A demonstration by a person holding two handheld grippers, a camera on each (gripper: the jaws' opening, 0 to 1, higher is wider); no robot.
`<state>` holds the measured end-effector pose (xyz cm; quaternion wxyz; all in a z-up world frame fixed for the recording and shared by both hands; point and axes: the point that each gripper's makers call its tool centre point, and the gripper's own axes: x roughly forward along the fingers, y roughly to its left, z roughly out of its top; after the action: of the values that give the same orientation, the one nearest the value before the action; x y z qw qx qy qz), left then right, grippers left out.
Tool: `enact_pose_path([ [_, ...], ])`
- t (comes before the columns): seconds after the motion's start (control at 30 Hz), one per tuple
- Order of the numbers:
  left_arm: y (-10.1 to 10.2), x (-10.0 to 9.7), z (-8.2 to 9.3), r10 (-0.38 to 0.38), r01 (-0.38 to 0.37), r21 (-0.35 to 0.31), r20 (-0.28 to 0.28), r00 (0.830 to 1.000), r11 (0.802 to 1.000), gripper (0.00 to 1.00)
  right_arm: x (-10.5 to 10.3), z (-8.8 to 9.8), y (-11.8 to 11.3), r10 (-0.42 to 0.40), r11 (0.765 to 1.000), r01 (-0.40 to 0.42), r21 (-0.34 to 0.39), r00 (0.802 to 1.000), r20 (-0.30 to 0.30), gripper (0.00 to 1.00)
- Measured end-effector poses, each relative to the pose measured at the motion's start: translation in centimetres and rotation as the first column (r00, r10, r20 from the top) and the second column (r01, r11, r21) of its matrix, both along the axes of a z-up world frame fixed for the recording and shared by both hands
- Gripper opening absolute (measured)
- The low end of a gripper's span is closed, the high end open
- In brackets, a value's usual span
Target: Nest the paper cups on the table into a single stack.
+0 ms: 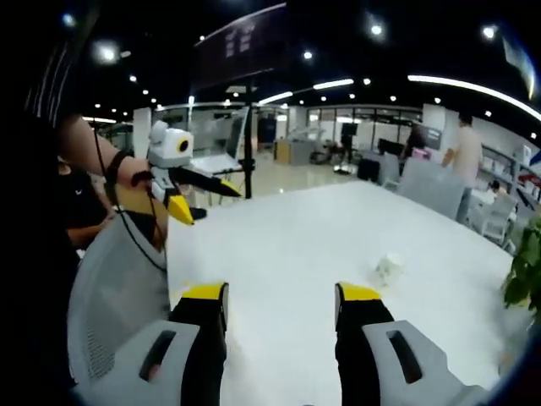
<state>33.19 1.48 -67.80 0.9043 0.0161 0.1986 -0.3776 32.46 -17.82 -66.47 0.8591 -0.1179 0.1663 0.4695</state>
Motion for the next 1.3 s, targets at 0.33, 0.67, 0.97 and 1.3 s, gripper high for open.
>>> enact_pose_path([
  [0.33,0.2,0.0,0.1,-0.002,0.002,-0.004,-0.001,1.0,1.0,0.93,2.4,-1.1,-2.9,-0.069,0.997,0.069,-0.038,0.998,-0.006,0.5],
  [0.67,1.0,0.1,0.5,0.012,-0.012,0.0,0.009,1.0,1.0,0.93,4.5,-2.5,-3.9,-0.116,0.992,0.115,-0.052,0.993,-0.025,0.52],
  [0.97,1.5,0.0,0.3,0.025,-0.025,-0.004,0.005,1.0,1.0,0.92,6.5,-3.1,-4.3,-0.124,0.99,0.122,-0.074,0.992,-0.02,0.54],
  [1.3,1.8,-0.2,0.3,0.034,-0.034,-0.011,0.002,0.999,0.999,0.92,8.7,-4.4,-4.2,-0.156,0.986,0.152,-0.064,0.986,-0.055,0.62],
])
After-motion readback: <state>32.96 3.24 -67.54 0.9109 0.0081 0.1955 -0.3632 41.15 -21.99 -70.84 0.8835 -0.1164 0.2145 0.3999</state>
